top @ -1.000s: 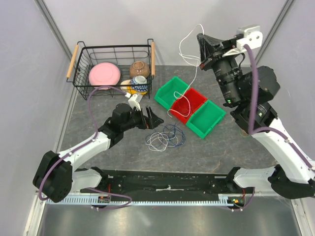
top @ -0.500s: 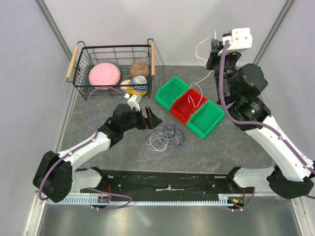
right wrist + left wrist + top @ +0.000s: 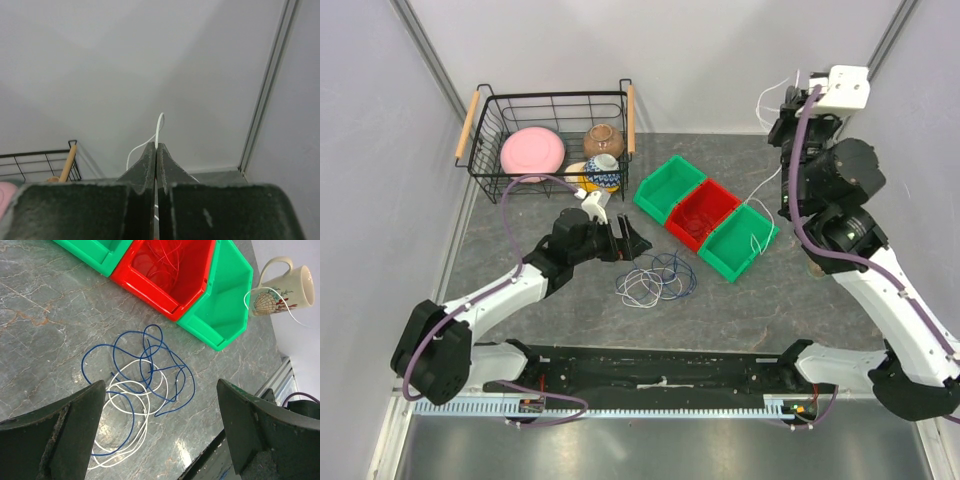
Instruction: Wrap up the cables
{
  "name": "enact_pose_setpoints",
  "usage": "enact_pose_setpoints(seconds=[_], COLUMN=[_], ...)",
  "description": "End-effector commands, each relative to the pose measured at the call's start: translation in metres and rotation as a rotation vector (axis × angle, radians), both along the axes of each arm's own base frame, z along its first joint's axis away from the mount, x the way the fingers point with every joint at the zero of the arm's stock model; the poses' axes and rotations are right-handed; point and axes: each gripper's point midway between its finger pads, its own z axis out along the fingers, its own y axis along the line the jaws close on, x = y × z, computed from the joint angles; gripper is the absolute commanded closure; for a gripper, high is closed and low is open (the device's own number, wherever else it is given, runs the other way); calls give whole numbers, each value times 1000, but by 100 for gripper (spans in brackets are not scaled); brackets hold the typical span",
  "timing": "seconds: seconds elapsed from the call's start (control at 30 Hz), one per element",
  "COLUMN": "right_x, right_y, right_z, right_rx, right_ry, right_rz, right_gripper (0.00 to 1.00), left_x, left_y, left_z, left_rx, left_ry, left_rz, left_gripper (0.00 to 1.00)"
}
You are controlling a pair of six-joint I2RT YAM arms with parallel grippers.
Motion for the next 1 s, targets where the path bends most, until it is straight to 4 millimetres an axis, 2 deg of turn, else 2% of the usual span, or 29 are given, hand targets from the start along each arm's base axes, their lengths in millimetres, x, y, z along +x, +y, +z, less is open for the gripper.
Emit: enact_pose_setpoints(seconds=[0.0, 0.03, 0.13, 0.3, 0.33, 0.4, 0.6, 0.73, 0.97], right_x=[18, 27, 40, 49, 50, 47, 20, 9, 19], right_y=[2, 3, -1, -6, -9, -11, -28, -35, -25], right_z=[-45, -60, -79, -101, -112, -125, -168, -193, -241], right_rx=[15, 28, 49, 72, 68, 97, 174, 169, 126], right_ry=[87, 109, 142, 180, 198, 216, 270, 323, 425], right_rz=[-15, -12, -28, -57, -67, -78, -94, -109, -103], right_gripper=[100, 100, 100, 100, 100, 100, 100, 100, 100], left_x=[6, 7, 6, 3, 3, 2, -1, -3, -5], left_y=[-11, -11, -12, -11, -10, -9, -8, -8, -6], left_z=[21, 20, 20, 17, 16, 15, 13, 12, 8], left_rx=[-40, -39, -42, -43, -43, -43, -41, -36, -33], left_ry=[-40, -37, -32, -19, -18, -14, -8, -5, 3], left_rz=[-27, -28, -36, -29, -29, -25, -26, -36, -31], left_gripper=[0, 0, 0, 0, 0, 0, 0, 0, 0])
